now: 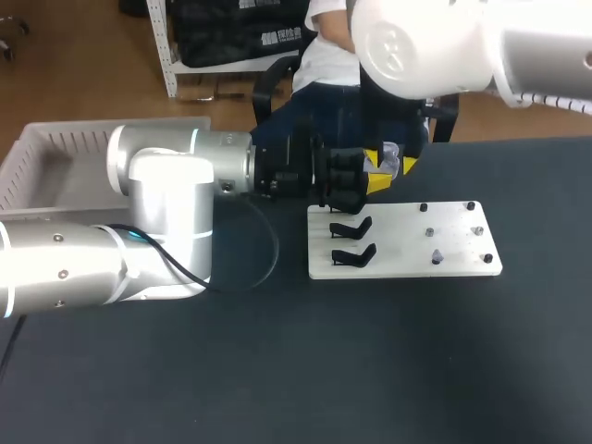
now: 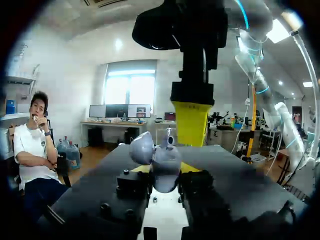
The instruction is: Pick up each earbud case from the left stands, insert the matching earbuds, close the lid, and place the case in the box.
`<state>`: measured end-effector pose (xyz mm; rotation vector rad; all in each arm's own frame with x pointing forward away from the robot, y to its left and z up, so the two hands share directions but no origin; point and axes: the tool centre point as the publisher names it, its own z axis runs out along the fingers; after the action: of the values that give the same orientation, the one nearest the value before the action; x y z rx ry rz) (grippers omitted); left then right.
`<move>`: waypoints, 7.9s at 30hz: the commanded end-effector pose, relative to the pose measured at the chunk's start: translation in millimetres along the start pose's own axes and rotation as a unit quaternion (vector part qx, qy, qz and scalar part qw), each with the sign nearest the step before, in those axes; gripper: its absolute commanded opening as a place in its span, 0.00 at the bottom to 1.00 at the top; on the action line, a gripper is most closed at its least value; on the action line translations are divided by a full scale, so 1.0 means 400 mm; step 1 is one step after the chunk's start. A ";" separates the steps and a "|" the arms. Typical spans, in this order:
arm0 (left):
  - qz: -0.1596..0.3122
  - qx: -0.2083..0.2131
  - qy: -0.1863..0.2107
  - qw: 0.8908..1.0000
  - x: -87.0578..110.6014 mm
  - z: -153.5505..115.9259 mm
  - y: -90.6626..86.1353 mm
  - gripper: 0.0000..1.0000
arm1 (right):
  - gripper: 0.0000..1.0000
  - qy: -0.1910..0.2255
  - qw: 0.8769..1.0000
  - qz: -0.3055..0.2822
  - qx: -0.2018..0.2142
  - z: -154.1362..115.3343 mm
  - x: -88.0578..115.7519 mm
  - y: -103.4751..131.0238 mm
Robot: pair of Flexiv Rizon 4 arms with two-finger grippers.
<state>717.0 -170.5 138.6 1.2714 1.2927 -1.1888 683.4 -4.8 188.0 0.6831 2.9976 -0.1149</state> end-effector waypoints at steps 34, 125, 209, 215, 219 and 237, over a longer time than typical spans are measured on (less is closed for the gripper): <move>0.002 -0.003 -0.002 1.000 0.002 0.001 -0.004 0.00 | 1.00 -0.117 0.989 -0.051 -0.077 -0.001 0.113 -0.133; 0.002 -0.003 -0.002 1.000 0.002 0.001 -0.004 0.00 | 0.69 -0.129 0.984 -0.006 -0.125 0.417 0.040 -0.181; 0.002 -0.003 -0.002 1.000 0.002 0.001 -0.004 0.00 | 0.00 -0.111 0.964 -0.201 -0.133 0.182 0.108 -0.260; 0.002 -0.003 -0.002 1.000 0.002 0.001 -0.004 0.00 | 0.00 -0.099 0.946 -0.287 -0.115 0.110 0.161 -0.269; 0.002 -0.003 -0.002 1.000 0.002 0.001 -0.004 0.00 | 0.00 -0.099 0.929 -0.338 -0.113 0.082 0.185 -0.260; 0.002 -0.003 -0.002 1.000 0.002 0.001 -0.004 0.00 | 0.00 -0.104 0.890 -0.428 -0.118 -0.029 0.192 -0.208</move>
<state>717.0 -170.5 138.7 1.2714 1.2931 -1.1888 576.9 -47.3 197.0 -0.6549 2.7721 0.1339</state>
